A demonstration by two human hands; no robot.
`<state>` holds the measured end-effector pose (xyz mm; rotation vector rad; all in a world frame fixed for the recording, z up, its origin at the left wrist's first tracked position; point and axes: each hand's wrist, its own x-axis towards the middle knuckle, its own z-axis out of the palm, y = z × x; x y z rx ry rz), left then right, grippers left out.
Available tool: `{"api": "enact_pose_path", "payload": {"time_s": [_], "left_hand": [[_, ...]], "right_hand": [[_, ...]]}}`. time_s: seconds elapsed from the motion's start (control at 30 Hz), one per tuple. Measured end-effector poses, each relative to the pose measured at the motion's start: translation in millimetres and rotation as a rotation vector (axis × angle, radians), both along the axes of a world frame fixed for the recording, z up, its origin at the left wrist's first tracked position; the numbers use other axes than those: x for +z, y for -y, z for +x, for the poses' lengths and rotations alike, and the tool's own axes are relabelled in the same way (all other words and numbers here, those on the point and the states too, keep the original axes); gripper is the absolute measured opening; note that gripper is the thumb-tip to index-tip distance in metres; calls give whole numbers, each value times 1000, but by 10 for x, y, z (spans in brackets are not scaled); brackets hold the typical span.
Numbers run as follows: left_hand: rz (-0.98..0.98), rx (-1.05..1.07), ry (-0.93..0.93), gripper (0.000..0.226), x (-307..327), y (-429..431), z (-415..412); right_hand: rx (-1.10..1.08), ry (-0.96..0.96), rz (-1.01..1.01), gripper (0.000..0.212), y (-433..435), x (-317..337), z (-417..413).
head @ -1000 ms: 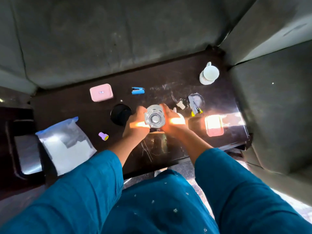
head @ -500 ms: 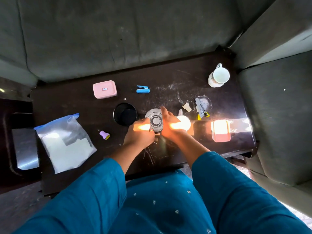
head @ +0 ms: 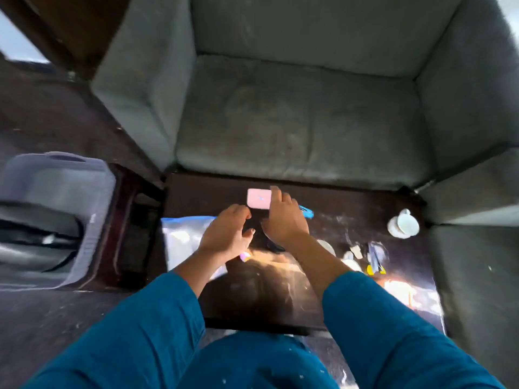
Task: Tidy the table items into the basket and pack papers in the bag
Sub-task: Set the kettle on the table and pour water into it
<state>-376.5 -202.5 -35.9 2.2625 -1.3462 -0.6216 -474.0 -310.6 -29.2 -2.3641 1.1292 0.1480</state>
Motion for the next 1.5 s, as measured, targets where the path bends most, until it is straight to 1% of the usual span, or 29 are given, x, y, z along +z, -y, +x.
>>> {"api": "enact_pose_path", "payload": {"time_s": [0.17,0.37,0.43,0.5,0.57,0.63,0.7,0.77,0.83,0.9,0.97,1.13,1.27,1.3,1.37,1.5], "left_hand": [[-100,152,105,29,388,-799,976],[-76,417,231,31,586,-1949,2028],[-65,462,289,37,602,-2305,2308],[-45,532,324,42,598,-2650,2556],[-29,626,309,49,553,-2942,2753],[28,700,236,56,485,-3144,2876],[89,751,138,64,382,-3287,2973],[110,776,27,74,288,-3354,3032],[162,756,-69,88,206,-3376,3066],[235,698,-114,103,146,-3370,3089],[243,674,-146,110,105,-3342,3114],[202,643,-120,115,-17,-3273,3181],[67,695,-11,124,-3,-3313,3173],[38,705,3,127,39,-3302,3179],[-33,709,-34,130,172,-3220,3190],[-113,638,-41,129,485,-2923,3192]], "right_hand": [[249,80,33,77,-709,356,1209],[448,152,118,61,-1821,505,2475],[492,142,134,62,-2132,492,2798],[545,110,150,68,-2419,454,3086],[593,72,158,73,-2649,378,3309],[604,16,139,72,-2797,273,3455],[541,-50,112,69,-2900,150,3546],[425,-83,118,67,-2945,43,3567],[319,-77,197,61,-2964,-62,3573],[258,-43,275,48,-2957,-131,3590],[201,-17,359,39,-2941,-161,3612],[84,79,482,32,-2959,-231,3571],[32,138,498,31,-2931,-213,3481],[13,155,507,32,-2897,-183,3459],[-31,205,531,34,-2801,-86,3398],[-72,301,579,33,-2523,227,3244]]}}
